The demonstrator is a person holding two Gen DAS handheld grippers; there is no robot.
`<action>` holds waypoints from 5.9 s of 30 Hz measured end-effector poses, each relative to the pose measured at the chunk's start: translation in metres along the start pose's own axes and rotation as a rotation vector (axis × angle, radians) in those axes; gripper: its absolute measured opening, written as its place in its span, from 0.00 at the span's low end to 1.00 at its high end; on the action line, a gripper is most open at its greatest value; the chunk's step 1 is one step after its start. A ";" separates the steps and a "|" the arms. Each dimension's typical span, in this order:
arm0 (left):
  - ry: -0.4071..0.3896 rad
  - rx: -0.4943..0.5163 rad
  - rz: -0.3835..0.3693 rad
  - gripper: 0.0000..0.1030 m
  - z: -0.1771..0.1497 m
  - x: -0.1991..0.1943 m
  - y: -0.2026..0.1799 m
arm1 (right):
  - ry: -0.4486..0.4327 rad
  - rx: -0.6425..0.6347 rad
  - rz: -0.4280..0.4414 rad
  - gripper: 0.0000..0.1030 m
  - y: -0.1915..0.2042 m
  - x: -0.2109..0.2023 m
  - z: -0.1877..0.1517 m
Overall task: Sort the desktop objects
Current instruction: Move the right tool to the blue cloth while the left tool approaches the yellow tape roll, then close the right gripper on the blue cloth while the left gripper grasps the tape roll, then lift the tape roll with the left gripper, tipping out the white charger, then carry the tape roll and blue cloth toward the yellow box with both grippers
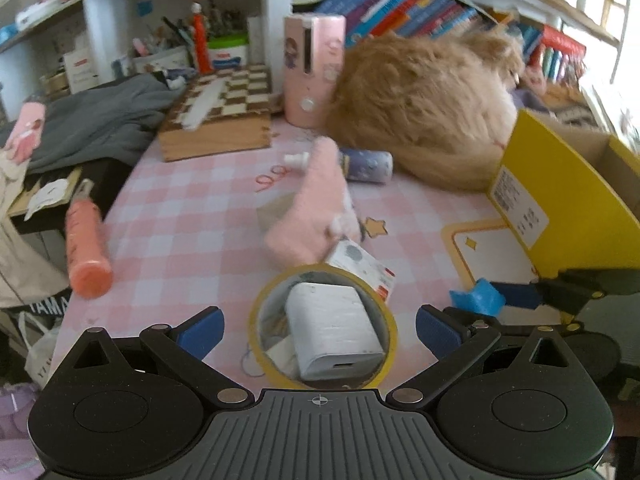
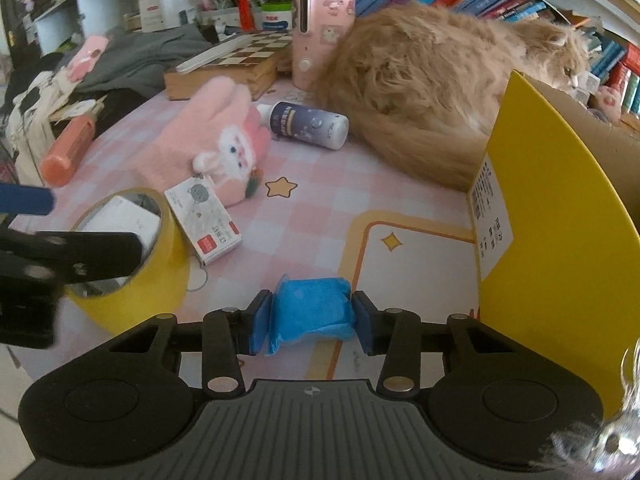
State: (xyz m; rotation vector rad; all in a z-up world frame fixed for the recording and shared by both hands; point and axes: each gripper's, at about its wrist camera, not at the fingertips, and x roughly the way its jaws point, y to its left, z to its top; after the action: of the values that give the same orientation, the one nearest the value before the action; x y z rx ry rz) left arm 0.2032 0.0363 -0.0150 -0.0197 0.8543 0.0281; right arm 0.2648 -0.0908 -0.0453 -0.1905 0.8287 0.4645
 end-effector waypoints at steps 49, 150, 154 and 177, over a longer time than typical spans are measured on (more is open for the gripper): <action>-0.194 -0.061 -0.021 0.84 0.003 -0.073 0.021 | -0.141 -0.025 0.013 0.38 0.009 -0.066 0.012; -0.084 0.410 -0.641 0.84 -0.093 -0.131 -0.099 | -0.075 0.508 -0.441 0.39 0.020 -0.231 -0.178; -0.089 0.407 -0.638 0.84 -0.092 -0.129 -0.101 | -0.071 0.497 -0.436 0.39 0.016 -0.228 -0.176; -0.144 0.452 -0.604 0.84 -0.079 -0.118 -0.149 | -0.064 0.514 -0.390 0.39 -0.039 -0.214 -0.176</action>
State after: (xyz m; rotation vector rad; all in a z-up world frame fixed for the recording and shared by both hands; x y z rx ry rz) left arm 0.0707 -0.1168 0.0231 0.1472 0.6682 -0.7217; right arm 0.0413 -0.2540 -0.0036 0.1384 0.7988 -0.1145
